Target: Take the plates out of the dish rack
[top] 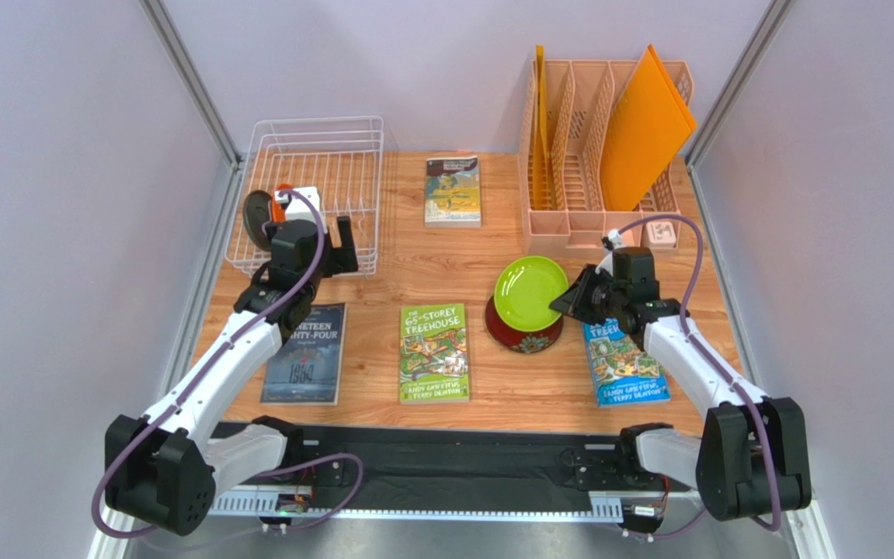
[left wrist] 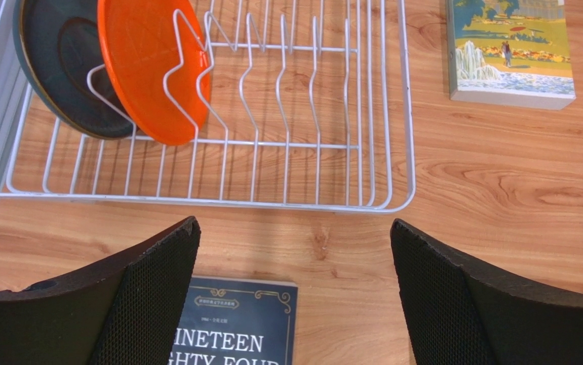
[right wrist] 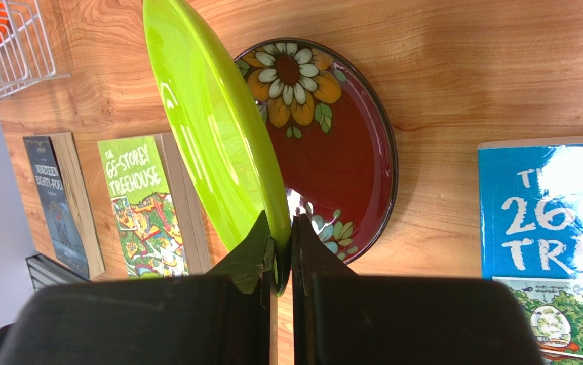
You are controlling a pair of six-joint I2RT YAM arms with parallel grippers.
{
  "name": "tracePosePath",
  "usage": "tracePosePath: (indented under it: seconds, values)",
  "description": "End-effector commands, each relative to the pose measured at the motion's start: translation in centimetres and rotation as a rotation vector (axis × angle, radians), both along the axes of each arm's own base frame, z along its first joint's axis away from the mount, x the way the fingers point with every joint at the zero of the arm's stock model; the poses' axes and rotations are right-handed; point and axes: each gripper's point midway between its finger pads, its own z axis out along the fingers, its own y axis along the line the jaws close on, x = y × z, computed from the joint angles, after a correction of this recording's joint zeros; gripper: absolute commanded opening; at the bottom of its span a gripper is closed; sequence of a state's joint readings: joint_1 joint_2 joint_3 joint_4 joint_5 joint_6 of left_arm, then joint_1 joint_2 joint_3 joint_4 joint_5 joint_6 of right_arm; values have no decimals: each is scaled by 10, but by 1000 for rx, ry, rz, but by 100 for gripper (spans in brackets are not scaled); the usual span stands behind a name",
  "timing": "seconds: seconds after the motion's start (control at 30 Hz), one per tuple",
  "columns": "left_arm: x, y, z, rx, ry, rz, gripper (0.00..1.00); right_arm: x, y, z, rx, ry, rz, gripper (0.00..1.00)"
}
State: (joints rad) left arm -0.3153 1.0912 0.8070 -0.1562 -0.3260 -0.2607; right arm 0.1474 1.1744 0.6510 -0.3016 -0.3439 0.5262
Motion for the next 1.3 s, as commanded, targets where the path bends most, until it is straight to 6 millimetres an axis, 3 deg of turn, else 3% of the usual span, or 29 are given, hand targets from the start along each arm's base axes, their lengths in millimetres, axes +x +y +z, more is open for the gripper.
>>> tracePosePath:
  seconds: [0.0, 0.27, 0.43, 0.53, 0.63, 0.73, 0.83, 1.0, 1.07, 1.27]
  values:
    - [1, -8, 25, -63, -55, -32, 100, 5, 8, 10, 59, -29, 23, 0]
    - [1, -14, 25, -86, -48, -48, 100, 5, 13, -5, 80, 56, 18, 0]
    - [0, -13, 23, -85, -42, -46, 100, -7, 7, -22, 50, 126, 1, 2]
    - [0, -10, 23, -80, -51, -38, 100, -8, 7, -29, 51, 141, 2, 8]
    - [1, -10, 22, -77, -46, -38, 100, -10, 8, -35, 55, 169, 2, 22]
    - [1, -8, 22, -75, -47, -32, 100, -11, 9, -37, 58, 178, 11, 27]
    - [2, -5, 22, -76, -48, -24, 100, -12, 9, -39, 50, 187, 16, 48]
    - [3, -3, 23, -76, -47, -17, 100, -16, 3, -39, 10, 210, 14, 57]
    - [3, -1, 23, -74, -48, -14, 100, -12, -3, -36, -29, 195, 2, 67]
    - [12, 14, 21, -74, -34, 33, 100, -11, -20, -30, -150, 193, -32, 73]
